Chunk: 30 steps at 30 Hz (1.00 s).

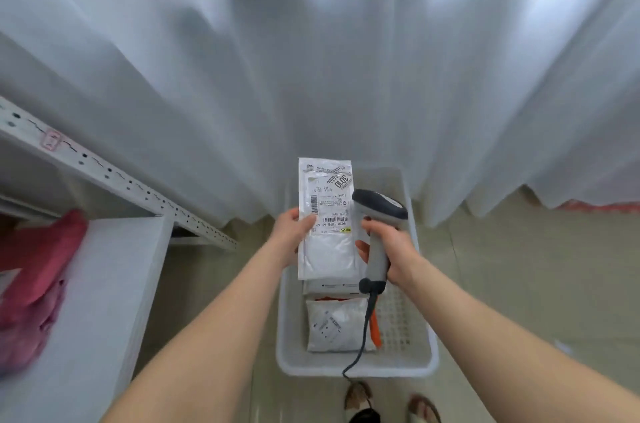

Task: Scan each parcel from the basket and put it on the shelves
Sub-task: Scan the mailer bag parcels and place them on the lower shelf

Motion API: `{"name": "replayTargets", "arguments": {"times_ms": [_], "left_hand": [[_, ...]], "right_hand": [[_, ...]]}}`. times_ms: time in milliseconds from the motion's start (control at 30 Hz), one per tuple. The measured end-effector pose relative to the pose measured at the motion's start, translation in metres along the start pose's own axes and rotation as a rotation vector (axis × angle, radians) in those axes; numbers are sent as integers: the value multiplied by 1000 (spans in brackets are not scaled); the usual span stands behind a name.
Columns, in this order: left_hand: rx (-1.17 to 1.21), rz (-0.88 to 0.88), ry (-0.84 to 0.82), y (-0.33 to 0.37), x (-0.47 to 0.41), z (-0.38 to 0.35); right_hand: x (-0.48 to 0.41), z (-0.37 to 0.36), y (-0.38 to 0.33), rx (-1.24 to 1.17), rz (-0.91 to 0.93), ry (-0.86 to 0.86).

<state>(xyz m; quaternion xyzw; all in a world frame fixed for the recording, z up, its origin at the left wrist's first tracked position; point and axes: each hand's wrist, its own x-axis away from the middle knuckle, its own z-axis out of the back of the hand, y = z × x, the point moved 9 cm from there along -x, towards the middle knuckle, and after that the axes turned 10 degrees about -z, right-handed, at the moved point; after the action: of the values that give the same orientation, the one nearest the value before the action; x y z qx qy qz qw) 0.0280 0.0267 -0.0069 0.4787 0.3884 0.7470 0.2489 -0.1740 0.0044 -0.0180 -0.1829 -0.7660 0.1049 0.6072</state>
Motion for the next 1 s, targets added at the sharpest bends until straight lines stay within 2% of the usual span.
{"name": "replayTargets", "arguments": {"times_ms": [233,333,467,600,733,867,933,1000], "left_hand": [[-145,-160,-39,79,99,9],[-248,-223,10,97,147,17],[-648,-339,74,129,210,22],[-1121,-445,53,157,271,5],[-1461,-607,-50,179,324,-26],[-1663,-686,-137,202,362,-40],[-1759,-792,-80,214,378,-38],[-1710,-957,116,227,393,-27]], "right_hand": [[119,-6,-32,-50,133,-88],[167,4,-33,3,190,-119],[232,22,-33,112,297,-137],[286,31,-27,237,391,-163],[319,35,1,321,339,-158],[333,37,29,425,288,-41],[336,33,37,378,276,-25],[338,29,42,302,257,-21]]}}
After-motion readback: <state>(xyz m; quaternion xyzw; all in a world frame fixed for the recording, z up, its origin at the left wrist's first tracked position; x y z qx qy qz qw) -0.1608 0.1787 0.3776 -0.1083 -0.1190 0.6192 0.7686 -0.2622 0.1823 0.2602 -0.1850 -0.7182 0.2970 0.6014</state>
